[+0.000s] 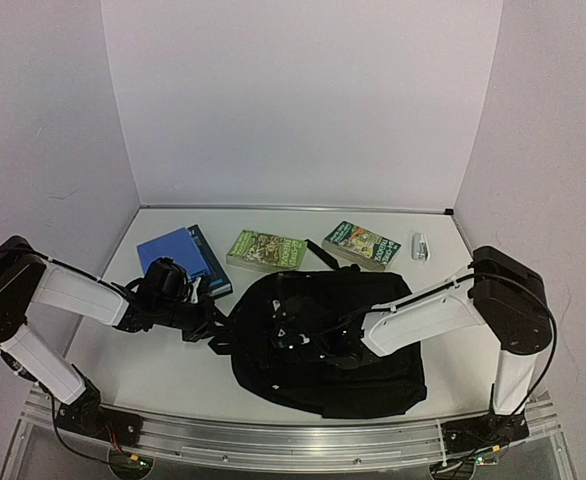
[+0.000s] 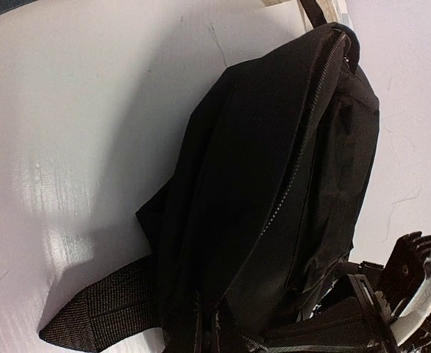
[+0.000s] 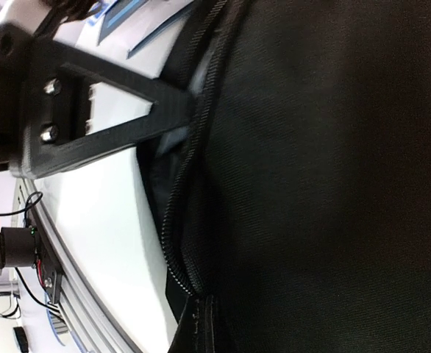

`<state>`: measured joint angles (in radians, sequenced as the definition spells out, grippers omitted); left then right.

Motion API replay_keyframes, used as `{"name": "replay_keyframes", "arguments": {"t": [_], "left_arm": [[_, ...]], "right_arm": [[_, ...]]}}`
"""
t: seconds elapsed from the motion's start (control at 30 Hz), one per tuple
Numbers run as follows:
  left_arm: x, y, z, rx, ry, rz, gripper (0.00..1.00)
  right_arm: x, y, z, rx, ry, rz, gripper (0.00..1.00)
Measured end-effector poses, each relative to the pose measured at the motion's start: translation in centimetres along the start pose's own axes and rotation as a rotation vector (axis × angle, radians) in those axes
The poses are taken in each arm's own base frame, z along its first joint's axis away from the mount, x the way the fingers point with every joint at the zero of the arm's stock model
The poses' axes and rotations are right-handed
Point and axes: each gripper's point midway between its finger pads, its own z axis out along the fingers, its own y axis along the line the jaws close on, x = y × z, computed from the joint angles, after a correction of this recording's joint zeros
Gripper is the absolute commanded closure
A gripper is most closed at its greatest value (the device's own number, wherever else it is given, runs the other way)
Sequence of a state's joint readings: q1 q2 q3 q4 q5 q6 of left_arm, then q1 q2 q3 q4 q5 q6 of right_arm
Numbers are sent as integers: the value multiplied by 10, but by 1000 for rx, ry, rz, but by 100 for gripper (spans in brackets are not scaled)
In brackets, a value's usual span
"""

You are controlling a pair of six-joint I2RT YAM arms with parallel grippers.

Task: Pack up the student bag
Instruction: Unzip the student bag at the center of the board.

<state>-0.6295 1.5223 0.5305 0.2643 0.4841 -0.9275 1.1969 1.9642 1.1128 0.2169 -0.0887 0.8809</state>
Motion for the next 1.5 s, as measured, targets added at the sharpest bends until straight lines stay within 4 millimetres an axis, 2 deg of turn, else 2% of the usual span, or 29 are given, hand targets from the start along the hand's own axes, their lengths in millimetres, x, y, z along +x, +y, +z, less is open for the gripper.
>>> {"name": "replay_keyframes", "arguments": {"t": [0.23,0.4,0.5,0.7,0.8,1.03,1.3,1.5], "left_arm": [[1,8,-3,-34,-14,1,100],[1,12,-3,-51,-19,-4,100],[0,15,-3,-67,-24,-9,100],[-2,25,-4,-118,-45,-33,100],[-5,28,-5,-136,-60,-49,100],[-9,31,-5,-158,-79,-82,100],[-14,29,-1,-161,-78,-80,100],[-20,32,-5,-182,-103,-75,100]], "right_arm": [[-2,-22,-12,36,-23,64,100],[-9,-27,-27,47,-71,100,100],[-17,-34,-49,65,-135,127,100],[-37,-45,-108,72,-302,206,100],[-35,-62,-126,107,-340,246,100],[-20,-100,-154,197,-371,338,100],[-2,-124,-184,225,-368,433,100],[-3,-134,-212,234,-418,492,100]]}}
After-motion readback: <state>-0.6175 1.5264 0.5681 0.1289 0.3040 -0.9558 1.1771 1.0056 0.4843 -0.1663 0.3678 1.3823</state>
